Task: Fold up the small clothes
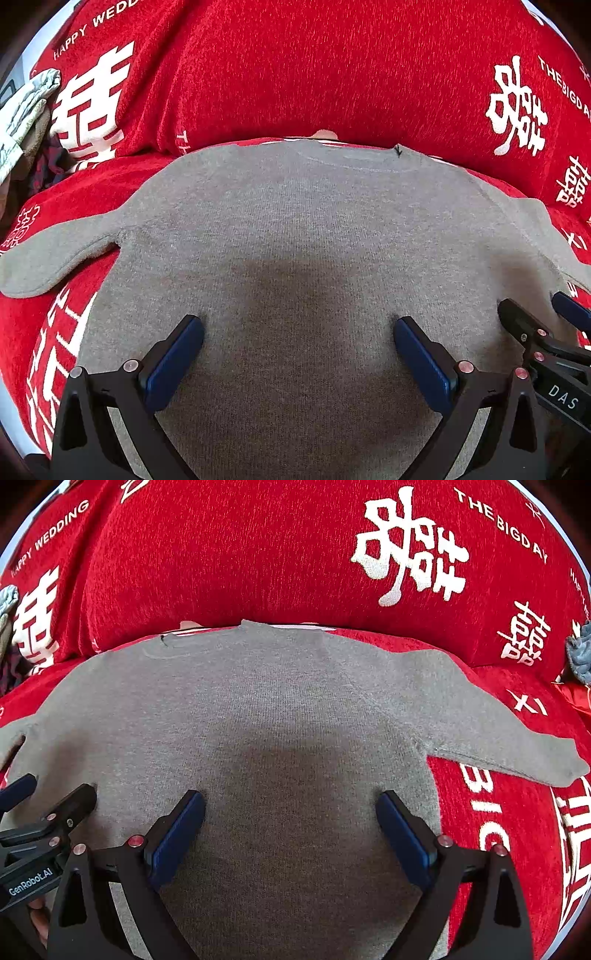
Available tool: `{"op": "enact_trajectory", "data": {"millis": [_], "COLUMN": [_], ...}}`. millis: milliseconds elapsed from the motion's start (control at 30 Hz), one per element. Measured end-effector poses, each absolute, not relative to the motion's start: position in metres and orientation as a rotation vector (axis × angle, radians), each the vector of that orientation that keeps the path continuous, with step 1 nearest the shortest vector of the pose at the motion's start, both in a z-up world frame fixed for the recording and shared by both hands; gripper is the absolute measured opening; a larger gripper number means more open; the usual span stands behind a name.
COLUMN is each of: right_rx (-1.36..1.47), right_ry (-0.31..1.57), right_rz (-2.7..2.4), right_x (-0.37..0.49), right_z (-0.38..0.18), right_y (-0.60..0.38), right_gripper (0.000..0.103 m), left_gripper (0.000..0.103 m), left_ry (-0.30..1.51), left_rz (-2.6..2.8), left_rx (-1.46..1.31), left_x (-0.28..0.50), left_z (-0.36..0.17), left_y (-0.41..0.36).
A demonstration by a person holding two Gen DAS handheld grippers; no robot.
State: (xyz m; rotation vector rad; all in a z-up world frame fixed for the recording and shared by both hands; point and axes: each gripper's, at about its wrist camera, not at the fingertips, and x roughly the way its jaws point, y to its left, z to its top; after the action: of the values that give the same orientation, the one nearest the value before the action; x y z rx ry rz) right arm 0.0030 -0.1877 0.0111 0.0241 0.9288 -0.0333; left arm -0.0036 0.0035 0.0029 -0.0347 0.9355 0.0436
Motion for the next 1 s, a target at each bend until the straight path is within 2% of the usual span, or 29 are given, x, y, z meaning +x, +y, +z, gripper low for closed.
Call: {"op": "enact_trajectory", "data": {"millis": [1000], "right_rx": [0.026], "right_ry": [0.938], "right_rz": [-0.033], "right_x": [0.005], "right_z": [0.011], "right_y": [-0.185], "right_gripper": [0.097], "left_gripper": [0.103], "left_ry": [0.989], "left_rz": [0.078], "left_rx": [-0.048], "left_x": [0.011], "left_z": [0.003], "left_y": [0.003]}}
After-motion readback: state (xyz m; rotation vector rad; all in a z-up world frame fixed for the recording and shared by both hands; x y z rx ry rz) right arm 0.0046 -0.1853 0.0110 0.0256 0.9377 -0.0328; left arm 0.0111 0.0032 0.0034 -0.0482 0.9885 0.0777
